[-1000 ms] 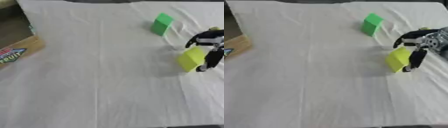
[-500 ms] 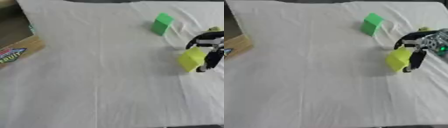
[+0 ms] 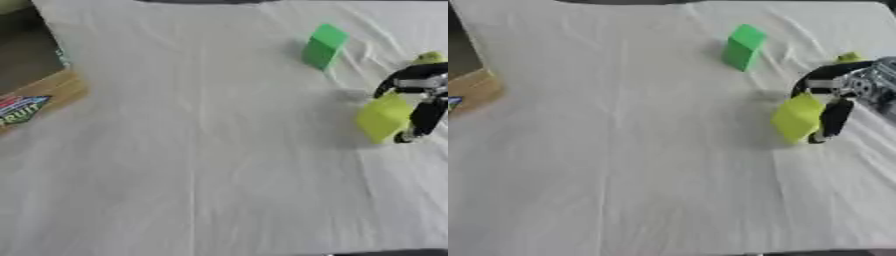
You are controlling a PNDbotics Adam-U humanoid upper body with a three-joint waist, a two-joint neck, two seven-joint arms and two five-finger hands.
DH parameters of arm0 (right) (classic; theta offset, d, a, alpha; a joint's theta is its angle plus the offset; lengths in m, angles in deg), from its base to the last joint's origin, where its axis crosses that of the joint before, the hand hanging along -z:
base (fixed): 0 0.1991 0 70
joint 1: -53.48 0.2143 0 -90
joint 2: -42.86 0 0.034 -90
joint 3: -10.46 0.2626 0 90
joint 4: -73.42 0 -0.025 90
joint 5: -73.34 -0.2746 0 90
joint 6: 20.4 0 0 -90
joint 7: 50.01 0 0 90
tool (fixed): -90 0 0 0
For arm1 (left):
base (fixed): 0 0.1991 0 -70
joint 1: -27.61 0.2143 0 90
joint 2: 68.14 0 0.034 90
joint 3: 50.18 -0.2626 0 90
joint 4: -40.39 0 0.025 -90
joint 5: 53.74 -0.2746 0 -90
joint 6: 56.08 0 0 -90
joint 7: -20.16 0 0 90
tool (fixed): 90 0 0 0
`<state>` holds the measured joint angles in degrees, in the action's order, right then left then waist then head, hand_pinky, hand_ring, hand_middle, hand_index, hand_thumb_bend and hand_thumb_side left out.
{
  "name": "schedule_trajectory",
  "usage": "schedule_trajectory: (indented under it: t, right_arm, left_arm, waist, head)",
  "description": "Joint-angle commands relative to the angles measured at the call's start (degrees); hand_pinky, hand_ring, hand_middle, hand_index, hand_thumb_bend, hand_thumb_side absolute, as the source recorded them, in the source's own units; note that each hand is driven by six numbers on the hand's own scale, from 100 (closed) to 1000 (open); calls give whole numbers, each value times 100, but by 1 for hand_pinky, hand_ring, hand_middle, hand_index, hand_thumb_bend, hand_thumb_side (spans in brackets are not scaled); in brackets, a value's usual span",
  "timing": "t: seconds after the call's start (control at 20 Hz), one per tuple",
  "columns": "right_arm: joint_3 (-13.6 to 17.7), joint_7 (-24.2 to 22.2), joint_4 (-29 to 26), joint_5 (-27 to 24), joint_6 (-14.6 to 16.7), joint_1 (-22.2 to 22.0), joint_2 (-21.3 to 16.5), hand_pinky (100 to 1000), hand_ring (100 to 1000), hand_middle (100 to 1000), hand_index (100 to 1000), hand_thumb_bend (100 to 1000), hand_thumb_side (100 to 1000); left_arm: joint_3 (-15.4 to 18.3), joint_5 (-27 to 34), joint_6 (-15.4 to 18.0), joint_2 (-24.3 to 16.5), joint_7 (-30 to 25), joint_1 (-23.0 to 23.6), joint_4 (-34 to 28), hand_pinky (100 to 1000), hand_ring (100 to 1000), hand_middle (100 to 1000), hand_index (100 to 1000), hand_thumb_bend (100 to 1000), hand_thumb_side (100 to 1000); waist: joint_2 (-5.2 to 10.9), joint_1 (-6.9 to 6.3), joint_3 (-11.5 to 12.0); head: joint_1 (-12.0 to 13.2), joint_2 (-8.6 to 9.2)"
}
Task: Pick up the objects with one hand, pass them to the other hand, and then place them into the box on the other side of the table.
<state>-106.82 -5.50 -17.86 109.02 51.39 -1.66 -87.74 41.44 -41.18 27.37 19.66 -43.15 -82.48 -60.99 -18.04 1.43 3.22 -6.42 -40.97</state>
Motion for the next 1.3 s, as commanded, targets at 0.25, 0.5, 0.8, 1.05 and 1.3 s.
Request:
schedule_trajectory:
  t: [0.25,0.5,0.8,1.05,1.3]
  right_arm:
    - [170,86,-39,22,41,-105,-215,932,903,902,878,515,100]
    - [234,249,-220,-107,-20,-268,-305,923,883,857,837,471,100]
    - [242,452,-278,-247,-111,-310,-327,911,862,808,784,394,100]
    - [243,622,-308,-331,-154,-327,-347,903,842,781,753,315,100]
    - [252,698,-372,-420,-186,-351,-384,894,819,745,713,266,100]
  left_arm:
    - [13,28,5,-158,-32,-84,-109,460,796,672,784,199,881]
    - [10,31,0,-159,-38,-89,-107,460,796,672,784,198,881]
    - [3,30,-11,-154,-53,-91,-104,461,798,672,784,199,881]
    - [-3,27,-19,-152,-66,-91,-101,462,799,673,783,198,881]
    - [-5,23,-23,-150,-74,-89,-91,463,800,674,783,199,880]
  waist:
    - [69,-11,0]
    - [64,-10,3]
    - [70,-3,14]
    - [78,6,21]
    - [91,19,27]
  head:
    - [-24,71]
    - [-30,58]
    - [-35,53]
    - [-37,51]
    - [-39,36]
